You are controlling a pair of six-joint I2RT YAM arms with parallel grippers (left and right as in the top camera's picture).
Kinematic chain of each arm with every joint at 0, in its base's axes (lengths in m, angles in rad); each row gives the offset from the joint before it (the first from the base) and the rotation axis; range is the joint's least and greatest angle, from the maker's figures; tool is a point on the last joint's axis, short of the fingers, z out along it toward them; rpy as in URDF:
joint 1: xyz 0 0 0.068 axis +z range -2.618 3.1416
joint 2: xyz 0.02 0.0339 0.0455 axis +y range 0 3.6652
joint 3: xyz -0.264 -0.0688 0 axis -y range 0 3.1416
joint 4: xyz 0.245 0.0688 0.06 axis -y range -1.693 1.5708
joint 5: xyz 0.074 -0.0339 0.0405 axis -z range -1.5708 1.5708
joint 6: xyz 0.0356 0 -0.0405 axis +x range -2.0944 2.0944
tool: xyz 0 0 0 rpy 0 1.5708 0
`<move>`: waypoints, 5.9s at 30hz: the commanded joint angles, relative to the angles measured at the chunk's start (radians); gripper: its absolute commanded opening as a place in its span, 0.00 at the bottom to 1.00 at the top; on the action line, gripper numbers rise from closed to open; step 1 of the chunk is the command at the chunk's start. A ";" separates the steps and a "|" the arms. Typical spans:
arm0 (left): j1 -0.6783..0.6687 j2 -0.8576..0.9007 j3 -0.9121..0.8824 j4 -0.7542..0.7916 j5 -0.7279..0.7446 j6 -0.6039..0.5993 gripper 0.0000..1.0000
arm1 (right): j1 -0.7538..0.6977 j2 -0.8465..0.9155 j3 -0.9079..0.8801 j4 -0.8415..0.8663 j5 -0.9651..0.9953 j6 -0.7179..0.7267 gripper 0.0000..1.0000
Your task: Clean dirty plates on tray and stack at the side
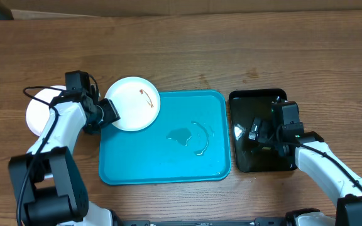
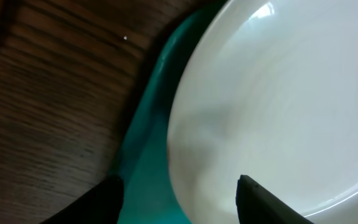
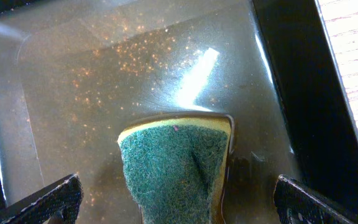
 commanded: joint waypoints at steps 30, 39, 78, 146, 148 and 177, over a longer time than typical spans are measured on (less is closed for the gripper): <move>-0.138 0.058 -0.008 -0.180 0.092 0.121 0.05 | -0.003 0.001 -0.004 0.003 0.007 -0.003 1.00; -0.219 0.058 -0.008 -0.226 0.092 0.121 0.18 | -0.003 0.001 -0.004 0.003 0.007 -0.003 1.00; -0.233 0.058 -0.138 0.010 0.040 0.117 0.04 | -0.003 0.001 -0.005 -0.087 -0.008 -0.003 1.00; -0.233 0.058 -0.138 0.002 0.040 0.117 0.34 | -0.003 -0.097 0.270 -0.426 -0.113 -0.057 0.04; -0.233 0.058 -0.138 0.008 0.040 0.117 0.40 | -0.003 -0.093 0.270 -0.425 -0.114 -0.057 0.04; -0.234 0.058 -0.138 0.019 0.126 0.117 0.04 | -0.002 -0.130 0.338 -0.507 -0.194 -0.047 0.04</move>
